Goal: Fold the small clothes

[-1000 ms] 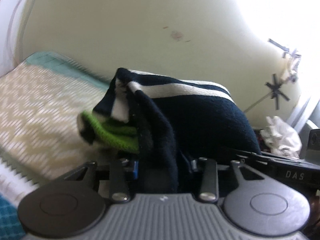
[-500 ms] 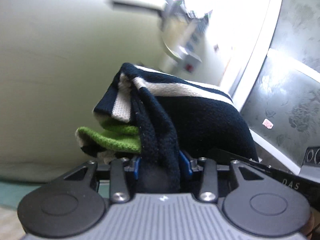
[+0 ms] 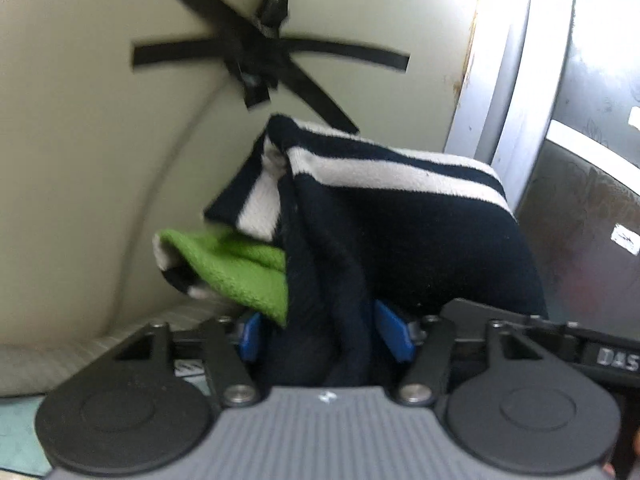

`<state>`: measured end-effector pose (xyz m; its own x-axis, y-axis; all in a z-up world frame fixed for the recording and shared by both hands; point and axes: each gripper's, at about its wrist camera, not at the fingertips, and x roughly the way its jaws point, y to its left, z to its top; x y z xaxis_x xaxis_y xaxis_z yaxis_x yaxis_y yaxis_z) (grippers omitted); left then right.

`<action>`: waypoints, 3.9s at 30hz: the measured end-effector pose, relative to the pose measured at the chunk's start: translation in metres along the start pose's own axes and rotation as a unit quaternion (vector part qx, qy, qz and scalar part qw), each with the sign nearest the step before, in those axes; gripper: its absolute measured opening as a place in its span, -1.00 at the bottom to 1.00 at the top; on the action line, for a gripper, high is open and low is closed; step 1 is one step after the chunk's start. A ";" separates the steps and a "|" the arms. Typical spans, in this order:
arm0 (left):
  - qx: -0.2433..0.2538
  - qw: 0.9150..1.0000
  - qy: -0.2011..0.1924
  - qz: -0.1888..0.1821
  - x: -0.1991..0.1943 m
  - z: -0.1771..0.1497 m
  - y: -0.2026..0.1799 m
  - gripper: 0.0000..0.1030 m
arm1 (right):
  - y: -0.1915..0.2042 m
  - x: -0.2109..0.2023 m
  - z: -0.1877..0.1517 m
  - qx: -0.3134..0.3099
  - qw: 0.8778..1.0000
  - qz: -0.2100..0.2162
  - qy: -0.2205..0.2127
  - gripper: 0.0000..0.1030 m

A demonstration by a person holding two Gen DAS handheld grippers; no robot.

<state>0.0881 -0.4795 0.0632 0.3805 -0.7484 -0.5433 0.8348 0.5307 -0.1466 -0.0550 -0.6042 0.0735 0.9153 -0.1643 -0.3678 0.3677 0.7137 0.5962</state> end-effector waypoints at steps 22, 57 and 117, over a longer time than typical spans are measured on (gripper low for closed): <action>0.010 0.985 0.022 0.169 -0.186 -0.194 0.042 1.00 | 0.107 -0.151 -0.210 -0.015 0.996 -0.081 -0.045 0.38; 0.027 0.971 0.030 0.238 -0.211 -0.221 0.050 1.00 | 0.114 -0.158 -0.230 -0.025 0.990 -0.109 -0.084 0.87; 0.041 0.961 0.045 0.270 -0.196 -0.236 0.053 1.00 | 0.117 -0.159 -0.233 -0.027 0.991 -0.093 -0.092 0.89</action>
<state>-0.0358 -0.2104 -0.0329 0.7336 -0.3340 -0.5918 0.5560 0.7958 0.2400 -0.1963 -0.3361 0.0352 0.8485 -0.4144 -0.3293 0.5287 0.6932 0.4899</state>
